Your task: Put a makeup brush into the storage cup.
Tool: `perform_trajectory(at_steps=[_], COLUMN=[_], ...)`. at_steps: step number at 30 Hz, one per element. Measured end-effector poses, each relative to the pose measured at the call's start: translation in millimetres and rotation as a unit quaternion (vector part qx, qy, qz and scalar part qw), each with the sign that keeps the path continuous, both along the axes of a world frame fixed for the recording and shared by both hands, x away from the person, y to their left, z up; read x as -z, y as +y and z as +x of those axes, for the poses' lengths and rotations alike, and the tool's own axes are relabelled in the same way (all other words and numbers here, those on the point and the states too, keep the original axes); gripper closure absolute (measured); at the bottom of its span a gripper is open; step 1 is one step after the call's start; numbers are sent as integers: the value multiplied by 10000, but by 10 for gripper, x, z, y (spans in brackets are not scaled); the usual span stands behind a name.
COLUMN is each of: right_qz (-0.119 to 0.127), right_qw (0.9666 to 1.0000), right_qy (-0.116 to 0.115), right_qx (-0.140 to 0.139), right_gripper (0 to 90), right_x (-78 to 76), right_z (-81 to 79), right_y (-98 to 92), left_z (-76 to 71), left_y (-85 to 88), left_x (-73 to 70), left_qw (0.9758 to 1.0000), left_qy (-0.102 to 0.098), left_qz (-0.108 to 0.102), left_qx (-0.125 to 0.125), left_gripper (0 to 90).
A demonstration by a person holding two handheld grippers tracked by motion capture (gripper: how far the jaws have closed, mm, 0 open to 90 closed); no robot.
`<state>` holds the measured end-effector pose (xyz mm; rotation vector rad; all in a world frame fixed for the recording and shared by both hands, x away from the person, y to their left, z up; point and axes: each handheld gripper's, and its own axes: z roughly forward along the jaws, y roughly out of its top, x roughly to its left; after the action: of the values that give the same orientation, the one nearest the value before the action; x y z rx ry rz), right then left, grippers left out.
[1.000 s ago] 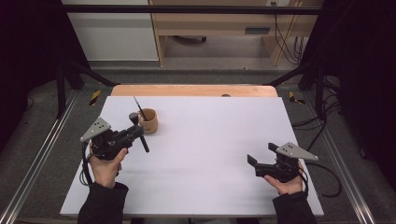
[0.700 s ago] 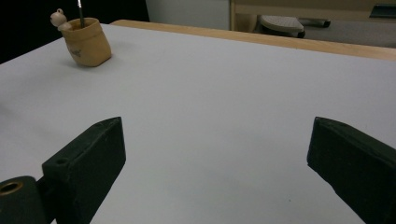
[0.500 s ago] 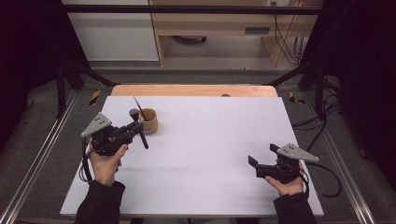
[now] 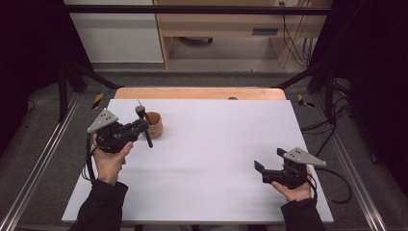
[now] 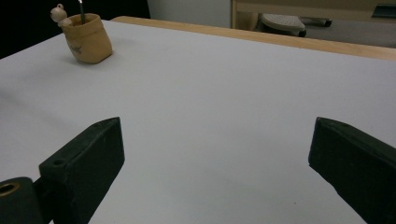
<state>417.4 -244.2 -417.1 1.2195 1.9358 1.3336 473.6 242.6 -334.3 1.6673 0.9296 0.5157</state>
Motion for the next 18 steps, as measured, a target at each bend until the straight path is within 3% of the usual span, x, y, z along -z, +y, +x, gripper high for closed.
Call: perform_trajectory(at_steps=[18], right_qz=[-45], right_qw=[10000], right_qy=[10], right_qx=[-34], right_gripper=[40], right_x=[8], right_z=[10], right_y=[34], left_z=[245], left_y=[-48], left_x=[-42], left_qw=[9995], left_qy=[-71], left_qz=[273], left_qx=[-145], left_gripper=[772])
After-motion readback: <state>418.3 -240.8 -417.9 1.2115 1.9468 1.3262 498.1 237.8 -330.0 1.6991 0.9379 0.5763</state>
